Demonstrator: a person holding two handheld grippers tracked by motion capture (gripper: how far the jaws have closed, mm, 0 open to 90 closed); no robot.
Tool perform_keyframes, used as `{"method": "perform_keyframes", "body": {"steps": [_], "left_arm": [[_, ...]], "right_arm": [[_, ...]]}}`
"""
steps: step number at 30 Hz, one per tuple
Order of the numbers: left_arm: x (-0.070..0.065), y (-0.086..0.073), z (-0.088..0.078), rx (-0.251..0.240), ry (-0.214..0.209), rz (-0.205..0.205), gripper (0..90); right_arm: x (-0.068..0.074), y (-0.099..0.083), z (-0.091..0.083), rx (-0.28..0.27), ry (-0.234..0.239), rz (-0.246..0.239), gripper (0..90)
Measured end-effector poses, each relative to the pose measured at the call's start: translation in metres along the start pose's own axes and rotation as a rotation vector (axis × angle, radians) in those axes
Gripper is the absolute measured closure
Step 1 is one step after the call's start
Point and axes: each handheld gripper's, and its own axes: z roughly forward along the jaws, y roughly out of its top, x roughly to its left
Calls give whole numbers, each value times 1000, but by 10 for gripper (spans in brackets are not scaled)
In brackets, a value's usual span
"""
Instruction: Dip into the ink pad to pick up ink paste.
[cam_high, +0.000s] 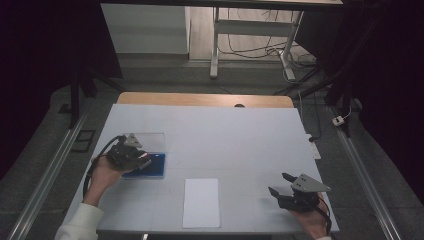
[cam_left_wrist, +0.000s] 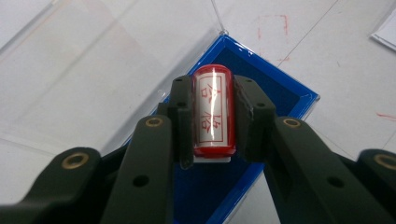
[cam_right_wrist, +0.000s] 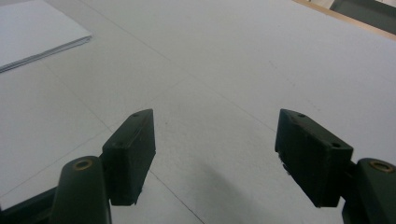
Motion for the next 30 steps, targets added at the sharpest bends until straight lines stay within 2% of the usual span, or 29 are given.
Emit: {"method": "perform_keyframes", "body": {"steps": [11, 19, 30], "left_arm": [[0, 0, 1, 10, 1, -3, 707], [-5, 2, 2, 30, 29, 19, 709], [-7, 4, 6, 63, 44, 15, 712]], "right_arm": [[0, 0, 0, 3, -1, -1, 282], [1, 0, 0, 4, 2, -4, 282], [2, 1, 0, 2, 1, -5, 283]]}}
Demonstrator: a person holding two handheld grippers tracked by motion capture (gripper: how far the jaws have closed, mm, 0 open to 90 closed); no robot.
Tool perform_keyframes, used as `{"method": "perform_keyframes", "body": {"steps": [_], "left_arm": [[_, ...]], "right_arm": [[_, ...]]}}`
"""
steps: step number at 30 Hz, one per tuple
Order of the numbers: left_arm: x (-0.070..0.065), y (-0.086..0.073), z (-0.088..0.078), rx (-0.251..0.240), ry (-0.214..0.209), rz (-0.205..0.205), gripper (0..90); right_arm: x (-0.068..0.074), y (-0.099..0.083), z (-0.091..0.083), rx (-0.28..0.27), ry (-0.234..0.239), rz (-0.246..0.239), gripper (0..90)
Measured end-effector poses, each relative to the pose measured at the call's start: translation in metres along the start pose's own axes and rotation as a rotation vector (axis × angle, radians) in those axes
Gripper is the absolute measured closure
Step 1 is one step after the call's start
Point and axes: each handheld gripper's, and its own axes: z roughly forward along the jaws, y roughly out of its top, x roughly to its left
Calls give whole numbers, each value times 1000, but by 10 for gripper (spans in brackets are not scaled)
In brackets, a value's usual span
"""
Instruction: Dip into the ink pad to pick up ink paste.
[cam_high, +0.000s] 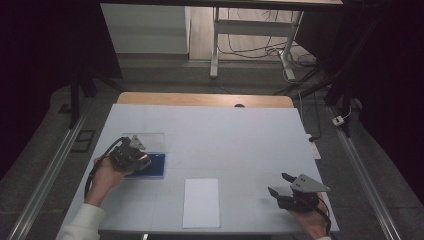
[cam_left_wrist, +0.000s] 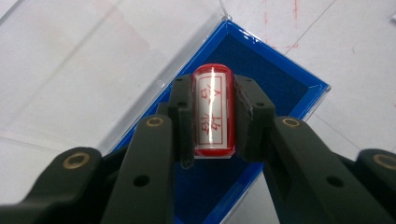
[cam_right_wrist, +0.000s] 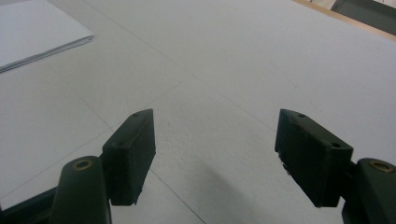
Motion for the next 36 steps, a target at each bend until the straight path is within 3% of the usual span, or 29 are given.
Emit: {"method": "perform_keyframes", "body": {"steps": [36], "left_arm": [[1, -3, 1, -16, -10, 2, 711]], "right_arm": [[3, 3, 1, 3, 6, -8, 283]]}}
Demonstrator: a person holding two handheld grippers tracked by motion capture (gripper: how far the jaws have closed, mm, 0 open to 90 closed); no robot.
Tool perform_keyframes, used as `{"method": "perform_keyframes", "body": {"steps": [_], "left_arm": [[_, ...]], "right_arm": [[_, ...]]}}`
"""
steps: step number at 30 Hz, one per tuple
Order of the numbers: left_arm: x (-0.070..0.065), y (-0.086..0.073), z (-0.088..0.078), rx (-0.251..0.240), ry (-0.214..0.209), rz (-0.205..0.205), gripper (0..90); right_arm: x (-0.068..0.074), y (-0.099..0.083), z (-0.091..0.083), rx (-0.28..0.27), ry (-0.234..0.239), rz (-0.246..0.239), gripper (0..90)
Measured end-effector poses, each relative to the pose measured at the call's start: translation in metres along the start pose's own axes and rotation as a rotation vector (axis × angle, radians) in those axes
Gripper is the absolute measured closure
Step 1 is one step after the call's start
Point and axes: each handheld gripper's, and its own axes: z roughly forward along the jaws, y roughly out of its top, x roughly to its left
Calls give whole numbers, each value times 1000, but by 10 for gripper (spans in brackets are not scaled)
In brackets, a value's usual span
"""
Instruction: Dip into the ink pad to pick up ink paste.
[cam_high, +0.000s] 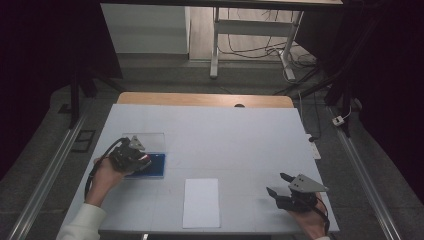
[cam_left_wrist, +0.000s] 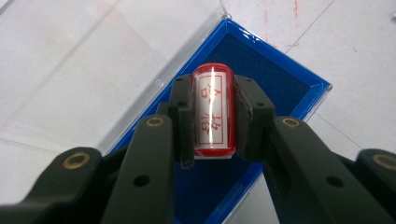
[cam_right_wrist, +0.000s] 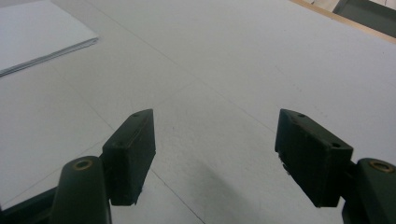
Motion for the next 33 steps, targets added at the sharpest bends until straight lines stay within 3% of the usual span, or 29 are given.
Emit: {"method": "perform_keyframes", "body": {"steps": [2, 3, 5, 8, 15, 33], "left_arm": [[1, 1, -3, -9, -4, -4, 710], [2, 3, -6, 11, -10, -1, 709], [3, 3, -10, 20, 25, -4, 708], [8, 1, -22, -41, 2, -31, 707], [7, 3, -44, -108, -11, -43, 707], [2, 7, -55, -105, -29, -12, 705]], "right_arm": [[0, 0, 0, 0, -7, 0, 283], [0, 0, 0, -1, -7, 0, 283], [0, 0, 0, -1, -3, 1, 282], [-1, -1, -1, -6, -2, 2, 283], [-2, -1, -2, -4, -8, 3, 283], [-2, -2, -2, -7, -8, 3, 283]]}}
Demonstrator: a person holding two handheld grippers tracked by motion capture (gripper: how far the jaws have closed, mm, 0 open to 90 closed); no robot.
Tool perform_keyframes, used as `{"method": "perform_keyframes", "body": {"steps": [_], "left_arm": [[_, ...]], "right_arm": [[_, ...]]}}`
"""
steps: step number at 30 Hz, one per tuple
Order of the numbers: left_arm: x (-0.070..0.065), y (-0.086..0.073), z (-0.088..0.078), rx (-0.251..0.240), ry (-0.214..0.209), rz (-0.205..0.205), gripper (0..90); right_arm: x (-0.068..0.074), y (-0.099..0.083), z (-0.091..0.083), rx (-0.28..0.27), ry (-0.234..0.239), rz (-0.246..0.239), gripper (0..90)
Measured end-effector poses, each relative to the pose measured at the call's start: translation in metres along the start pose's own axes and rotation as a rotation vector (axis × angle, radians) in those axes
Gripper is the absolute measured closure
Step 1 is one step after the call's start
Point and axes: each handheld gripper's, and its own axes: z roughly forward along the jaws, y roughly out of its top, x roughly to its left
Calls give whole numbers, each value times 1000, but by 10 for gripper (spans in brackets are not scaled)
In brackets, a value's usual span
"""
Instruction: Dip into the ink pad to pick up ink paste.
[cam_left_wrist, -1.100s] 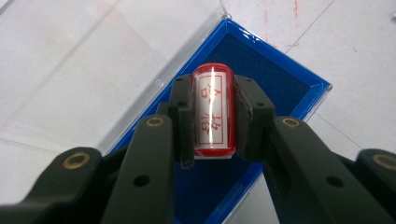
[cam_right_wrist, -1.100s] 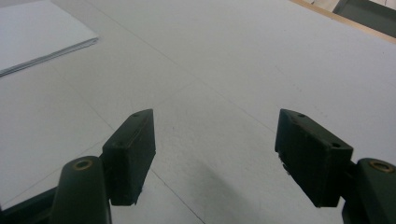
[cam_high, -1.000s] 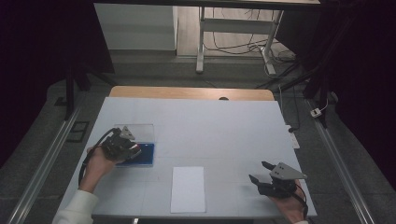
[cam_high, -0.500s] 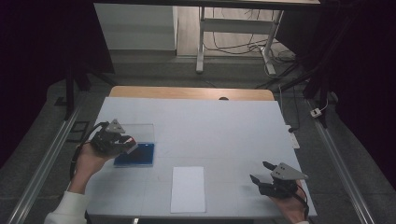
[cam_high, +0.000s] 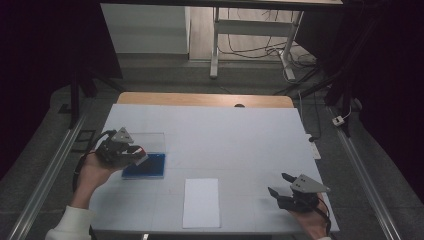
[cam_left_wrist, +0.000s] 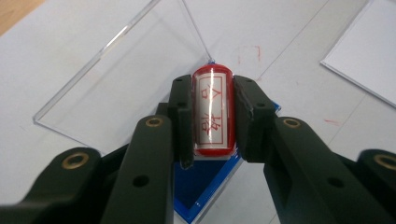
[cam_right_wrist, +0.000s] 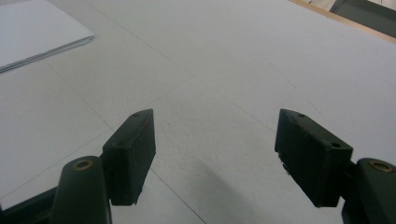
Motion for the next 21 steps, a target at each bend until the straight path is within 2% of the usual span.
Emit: {"method": "perform_keyframes", "body": {"steps": [14, 21], "left_arm": [[3, -5, 31, 108, -24, -8, 706], [3, -6, 34, 118, -21, -11, 706]], "right_arm": [[0, 0, 0, 9, -5, -2, 283], [0, 0, 0, 6, -1, 1, 284]]}}
